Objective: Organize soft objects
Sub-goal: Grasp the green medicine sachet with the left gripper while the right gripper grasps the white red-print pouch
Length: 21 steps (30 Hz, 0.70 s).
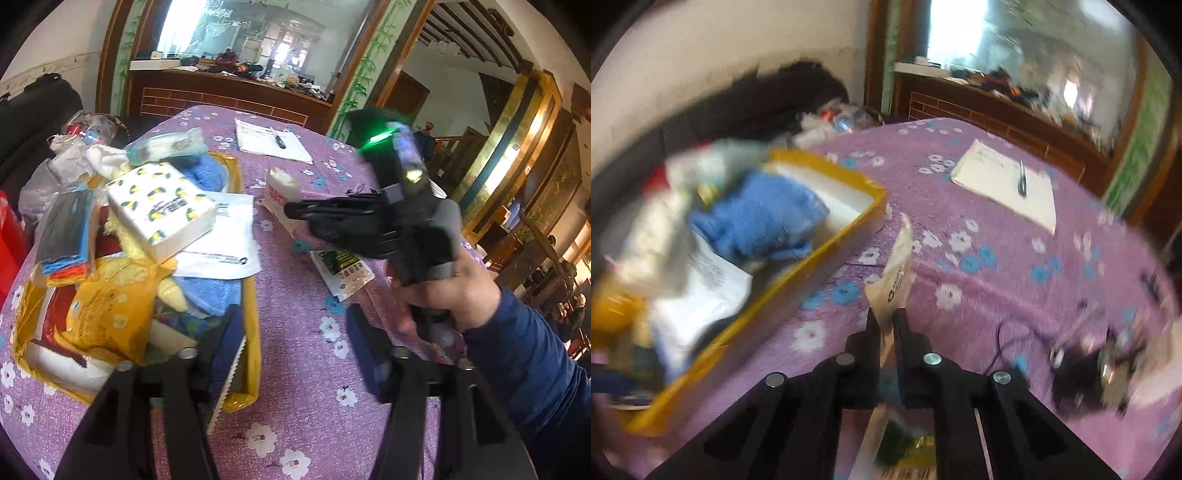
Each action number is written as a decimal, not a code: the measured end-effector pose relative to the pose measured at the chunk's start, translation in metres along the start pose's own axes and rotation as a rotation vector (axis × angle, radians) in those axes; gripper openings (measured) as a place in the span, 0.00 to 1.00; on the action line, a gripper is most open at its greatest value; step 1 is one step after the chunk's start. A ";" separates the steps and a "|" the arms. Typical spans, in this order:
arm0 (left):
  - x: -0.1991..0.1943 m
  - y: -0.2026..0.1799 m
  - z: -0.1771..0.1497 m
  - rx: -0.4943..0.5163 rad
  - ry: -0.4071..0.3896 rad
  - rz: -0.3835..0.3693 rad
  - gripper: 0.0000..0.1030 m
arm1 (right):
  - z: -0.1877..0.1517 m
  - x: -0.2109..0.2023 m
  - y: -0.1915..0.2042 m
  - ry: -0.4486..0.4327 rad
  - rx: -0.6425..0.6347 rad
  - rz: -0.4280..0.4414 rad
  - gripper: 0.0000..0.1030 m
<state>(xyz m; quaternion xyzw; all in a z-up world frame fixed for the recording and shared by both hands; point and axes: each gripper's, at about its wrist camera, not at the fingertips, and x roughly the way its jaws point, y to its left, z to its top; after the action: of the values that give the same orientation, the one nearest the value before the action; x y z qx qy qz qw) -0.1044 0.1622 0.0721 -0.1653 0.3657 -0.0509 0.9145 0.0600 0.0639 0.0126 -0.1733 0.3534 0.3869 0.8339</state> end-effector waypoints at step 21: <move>0.160 -0.106 0.056 0.504 0.419 0.095 0.88 | -0.090 -0.134 -0.134 -0.276 0.432 0.226 0.08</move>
<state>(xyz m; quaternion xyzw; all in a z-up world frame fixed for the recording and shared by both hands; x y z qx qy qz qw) 0.0533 0.0432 0.0423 0.0975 0.5290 -0.1297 0.8330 0.0618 -0.1429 0.0494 0.1033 0.3279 0.4131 0.8433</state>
